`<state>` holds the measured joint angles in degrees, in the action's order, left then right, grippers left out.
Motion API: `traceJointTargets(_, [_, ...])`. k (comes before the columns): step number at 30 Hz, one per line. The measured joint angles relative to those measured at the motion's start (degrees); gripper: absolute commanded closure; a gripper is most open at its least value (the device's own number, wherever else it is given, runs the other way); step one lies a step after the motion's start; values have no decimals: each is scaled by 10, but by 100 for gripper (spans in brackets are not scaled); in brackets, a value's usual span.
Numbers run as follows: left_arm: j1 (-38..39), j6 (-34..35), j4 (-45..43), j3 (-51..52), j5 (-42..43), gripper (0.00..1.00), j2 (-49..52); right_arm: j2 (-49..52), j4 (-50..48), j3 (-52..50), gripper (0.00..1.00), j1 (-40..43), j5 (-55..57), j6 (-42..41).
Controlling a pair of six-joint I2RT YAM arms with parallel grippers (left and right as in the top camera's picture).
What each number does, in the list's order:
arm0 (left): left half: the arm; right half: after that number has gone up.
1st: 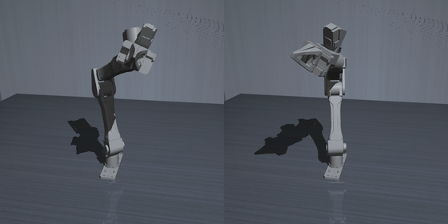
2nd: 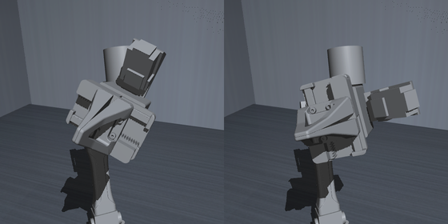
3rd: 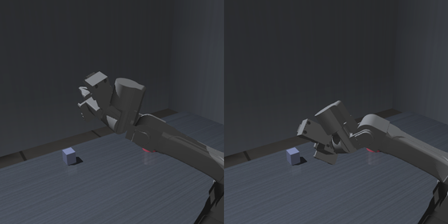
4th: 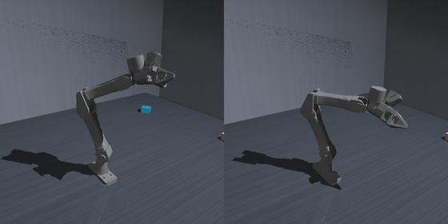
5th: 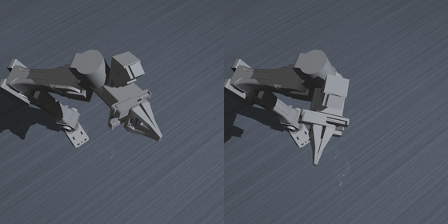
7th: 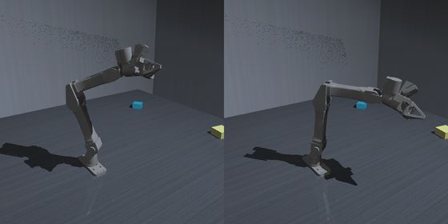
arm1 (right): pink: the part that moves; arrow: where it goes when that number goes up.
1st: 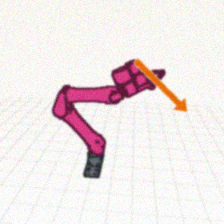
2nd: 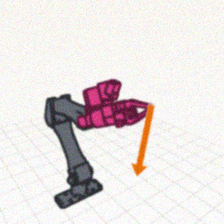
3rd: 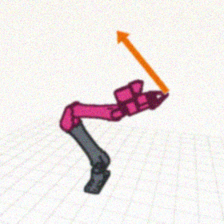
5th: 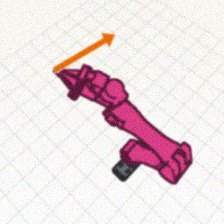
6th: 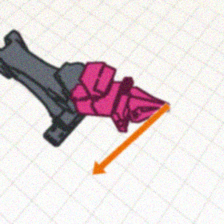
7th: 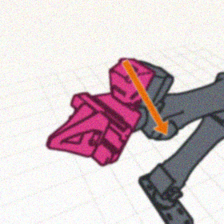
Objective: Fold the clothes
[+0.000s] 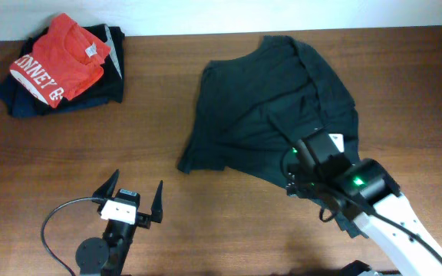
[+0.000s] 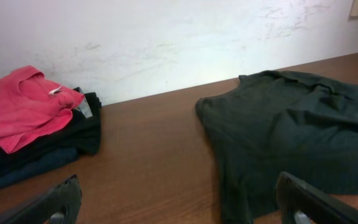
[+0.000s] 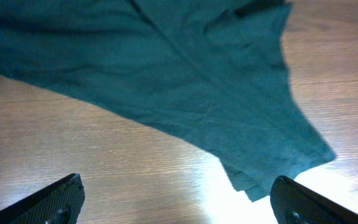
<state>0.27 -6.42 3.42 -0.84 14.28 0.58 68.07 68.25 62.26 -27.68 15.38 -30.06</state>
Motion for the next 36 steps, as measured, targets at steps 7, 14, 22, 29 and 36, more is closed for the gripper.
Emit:
traceJointTargets(7, [0, 0, 0, 0, 0, 1, 0, 138, -24, -3, 1, 0, -21, 0])
traceJointTargets(14, [0, 0, 0, 0, 0, 1, 0, 185, -62, -3, 1, 0, -42, 0])
traceJointTargets(22, [0, 0, 0, 0, 0, 1, 0, 185, -62, -3, 1, 0, -44, 0])
traceJointTargets(29, [-1, 2, -68, 3, 207, 1, 0, 185, -59, -3, 1, 0, -44, 0])
traceJointTargets(36, [-1, 130, -174, -48, 383, 1, 23, 185, -48, -4, 1, 0, -44, 0])
